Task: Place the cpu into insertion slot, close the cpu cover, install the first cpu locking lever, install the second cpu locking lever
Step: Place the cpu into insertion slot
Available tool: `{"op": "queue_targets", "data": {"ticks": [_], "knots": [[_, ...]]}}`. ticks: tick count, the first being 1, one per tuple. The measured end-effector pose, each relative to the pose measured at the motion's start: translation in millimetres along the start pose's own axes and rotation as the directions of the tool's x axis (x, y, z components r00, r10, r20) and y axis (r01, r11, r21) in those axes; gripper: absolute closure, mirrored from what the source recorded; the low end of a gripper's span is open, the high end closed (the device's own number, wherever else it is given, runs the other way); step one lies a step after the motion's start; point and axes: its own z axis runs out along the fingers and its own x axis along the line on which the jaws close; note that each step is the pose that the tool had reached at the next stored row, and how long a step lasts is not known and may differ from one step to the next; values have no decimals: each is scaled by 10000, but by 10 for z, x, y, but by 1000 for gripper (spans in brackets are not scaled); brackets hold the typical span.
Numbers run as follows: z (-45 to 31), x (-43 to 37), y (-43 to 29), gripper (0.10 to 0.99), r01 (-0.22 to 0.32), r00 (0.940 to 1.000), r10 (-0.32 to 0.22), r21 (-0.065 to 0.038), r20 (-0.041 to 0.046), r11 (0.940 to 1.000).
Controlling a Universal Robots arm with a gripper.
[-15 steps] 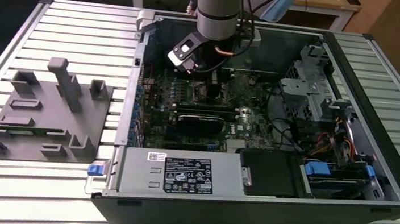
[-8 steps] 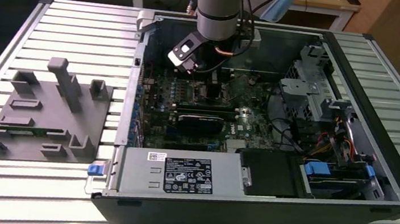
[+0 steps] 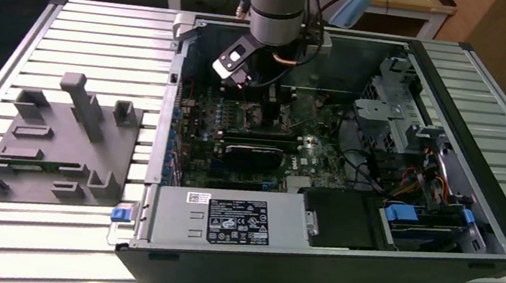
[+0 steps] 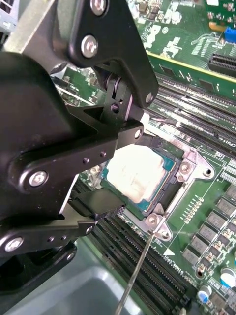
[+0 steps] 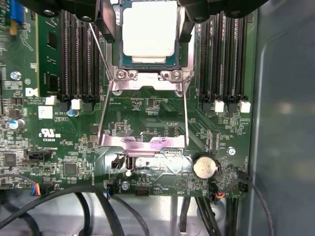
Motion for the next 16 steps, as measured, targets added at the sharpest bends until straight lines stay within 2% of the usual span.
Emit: {"op": "queue_targets", "data": {"ticks": [2, 10, 12, 13, 15, 16], "knots": [[-26, -1, 2, 471, 0, 10000, 0, 0, 0, 10000], [-31, -1, 3, 486, 1, 10000, -1, -1, -1, 10000], [-32, -1, 3, 608, 0, 10000, 0, -1, -1, 10000], [-32, -1, 3, 608, 0, 10000, 0, -1, -1, 10000], [-32, -1, 3, 725, 0, 10000, 0, -1, -1, 10000], [-33, -1, 3, 725, 0, 10000, 0, 0, -1, 10000]]}}
